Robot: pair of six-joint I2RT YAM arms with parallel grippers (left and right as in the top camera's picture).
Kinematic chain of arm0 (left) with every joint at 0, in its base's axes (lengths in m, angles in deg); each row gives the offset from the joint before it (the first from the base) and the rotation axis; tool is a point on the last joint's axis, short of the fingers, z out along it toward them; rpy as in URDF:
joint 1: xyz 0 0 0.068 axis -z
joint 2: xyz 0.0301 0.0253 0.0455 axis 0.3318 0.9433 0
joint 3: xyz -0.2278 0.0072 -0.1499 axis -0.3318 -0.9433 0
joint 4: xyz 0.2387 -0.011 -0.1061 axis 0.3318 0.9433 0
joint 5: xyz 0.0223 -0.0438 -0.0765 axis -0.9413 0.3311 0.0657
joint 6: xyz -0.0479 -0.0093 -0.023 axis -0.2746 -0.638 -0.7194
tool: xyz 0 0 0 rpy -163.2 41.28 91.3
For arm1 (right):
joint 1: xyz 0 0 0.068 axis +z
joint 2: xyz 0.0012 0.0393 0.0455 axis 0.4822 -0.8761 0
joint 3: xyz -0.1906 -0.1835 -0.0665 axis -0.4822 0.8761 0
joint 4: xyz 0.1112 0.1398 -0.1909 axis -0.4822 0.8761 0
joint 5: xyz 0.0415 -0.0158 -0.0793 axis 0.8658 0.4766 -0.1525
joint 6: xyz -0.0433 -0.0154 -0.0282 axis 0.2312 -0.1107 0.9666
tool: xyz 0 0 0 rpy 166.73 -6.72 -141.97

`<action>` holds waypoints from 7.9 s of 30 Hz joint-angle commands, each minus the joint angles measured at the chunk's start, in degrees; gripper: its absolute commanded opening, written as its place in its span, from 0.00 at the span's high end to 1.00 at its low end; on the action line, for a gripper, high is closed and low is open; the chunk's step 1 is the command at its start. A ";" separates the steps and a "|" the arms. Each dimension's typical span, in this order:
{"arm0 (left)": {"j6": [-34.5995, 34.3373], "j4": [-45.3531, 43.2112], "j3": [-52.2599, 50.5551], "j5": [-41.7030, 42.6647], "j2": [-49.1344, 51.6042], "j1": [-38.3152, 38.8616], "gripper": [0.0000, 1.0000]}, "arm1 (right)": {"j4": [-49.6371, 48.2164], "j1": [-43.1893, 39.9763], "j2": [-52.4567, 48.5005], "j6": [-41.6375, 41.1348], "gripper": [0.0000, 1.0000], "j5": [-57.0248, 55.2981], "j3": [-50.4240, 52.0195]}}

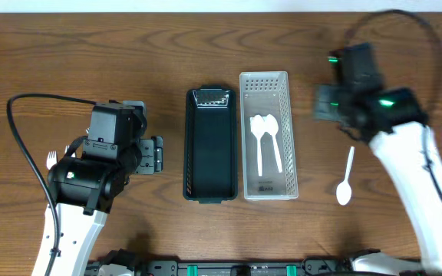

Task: Pack container
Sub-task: 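Place the second spoon into the white basket, release, then grasp a third white spoon with the right gripper, then place the third spoon into the white basket, release, then grasp the last white spoon at the right edge with the right gripper, then place the last spoon into the white basket, release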

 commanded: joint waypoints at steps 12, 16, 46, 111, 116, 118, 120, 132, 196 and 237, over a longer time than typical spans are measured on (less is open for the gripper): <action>-0.31 0.15 0.68 -0.48 -0.02 -0.24 0.23 | -11.54 -11.34 -2.29 -11.43 0.41 4.33 27.54; -0.33 0.55 0.68 -0.48 -0.02 -0.24 0.23 | -15.58 -12.63 -2.47 -11.45 0.41 4.31 32.87; -0.33 0.76 0.68 -0.48 -0.02 -0.24 0.23 | -24.59 -16.20 -13.81 -10.27 0.87 5.27 35.78; -0.31 0.79 0.66 -0.48 -0.02 -0.24 0.23 | -3.67 0.15 -16.31 2.40 0.45 -0.57 -19.08; -0.31 0.79 0.63 -0.48 -0.02 -0.24 0.23 | 1.25 -15.54 -16.79 3.65 0.28 1.11 -17.51; -0.31 0.79 0.63 -0.48 0.07 -0.24 0.23 | 0.98 -20.90 -17.51 5.20 0.22 1.33 -15.43; -0.31 0.79 0.63 -0.48 0.26 -0.24 0.23 | -0.22 -25.88 -18.69 6.80 0.19 1.60 -12.98; -0.31 0.79 0.59 -0.48 1.57 -0.24 0.23 | -8.39 -41.90 -29.44 13.31 0.07 3.52 -3.58; -0.33 0.74 0.59 -0.48 2.34 -0.24 0.23 | -11.52 -4.85 -13.14 16.65 0.99 13.35 -8.20; -22.56 -4.76 0.74 -0.52 7.87 -8.33 0.22 | -0.98 0.22 -11.76 14.84 0.30 3.28 -21.27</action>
